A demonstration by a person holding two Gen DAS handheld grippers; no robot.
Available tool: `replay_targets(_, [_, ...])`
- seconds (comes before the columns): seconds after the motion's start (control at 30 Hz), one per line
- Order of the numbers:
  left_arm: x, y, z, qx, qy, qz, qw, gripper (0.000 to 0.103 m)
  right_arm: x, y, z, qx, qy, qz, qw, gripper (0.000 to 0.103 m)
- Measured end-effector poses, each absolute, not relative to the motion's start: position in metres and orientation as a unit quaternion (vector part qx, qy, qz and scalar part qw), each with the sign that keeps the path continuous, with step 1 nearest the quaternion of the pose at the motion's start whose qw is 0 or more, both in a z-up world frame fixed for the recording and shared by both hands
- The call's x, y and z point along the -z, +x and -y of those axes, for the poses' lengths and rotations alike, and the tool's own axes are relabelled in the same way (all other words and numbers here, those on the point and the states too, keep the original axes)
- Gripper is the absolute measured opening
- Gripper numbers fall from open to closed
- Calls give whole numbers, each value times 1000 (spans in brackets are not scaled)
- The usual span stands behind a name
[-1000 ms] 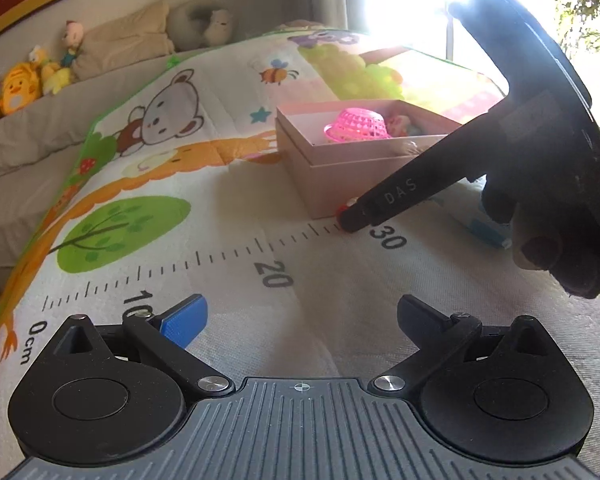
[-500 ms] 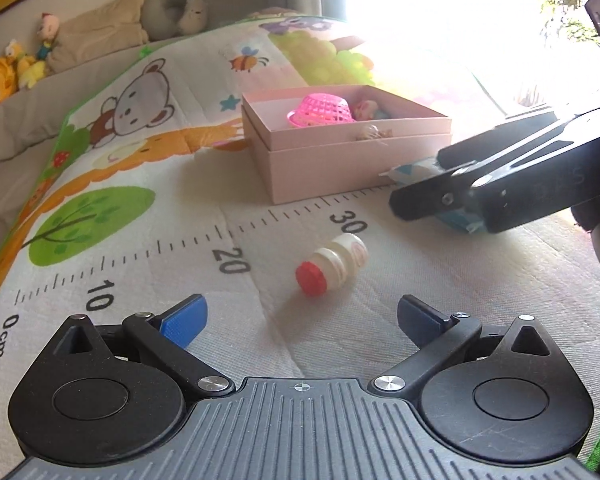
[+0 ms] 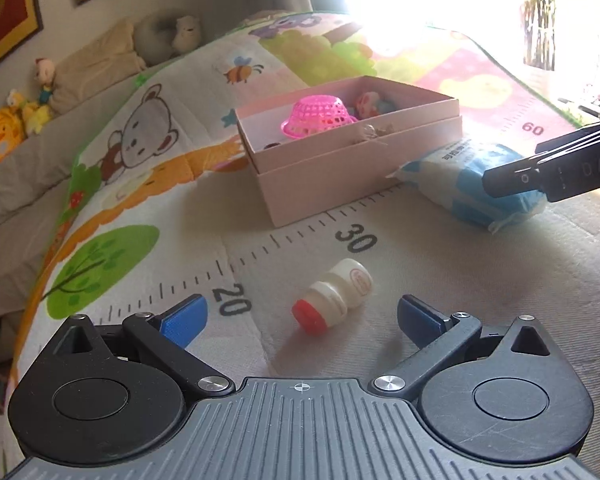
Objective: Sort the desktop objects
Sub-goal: 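Grasp the white yogurt bottle with the left gripper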
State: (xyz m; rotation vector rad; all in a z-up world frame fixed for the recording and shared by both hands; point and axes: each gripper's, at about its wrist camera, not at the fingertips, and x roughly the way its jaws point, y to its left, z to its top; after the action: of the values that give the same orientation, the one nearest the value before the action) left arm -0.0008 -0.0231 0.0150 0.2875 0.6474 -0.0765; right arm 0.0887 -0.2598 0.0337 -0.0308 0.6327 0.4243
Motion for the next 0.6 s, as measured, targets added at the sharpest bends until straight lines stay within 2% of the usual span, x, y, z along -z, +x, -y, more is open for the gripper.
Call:
replay_targets(0.2, [-15, 6, 3, -25, 158, -322, 933, 103, -21, 92, 264, -205, 9, -319, 925, 97])
replay_targets(0.3, [-15, 10, -5, -43, 158, -324, 932, 103, -21, 92, 266, -203, 19, -316, 927, 103])
replay_targets(0.6, [-20, 5, -10, 9, 110, -339, 934, 103, -19, 95, 267, -205, 29, -322, 924, 103])
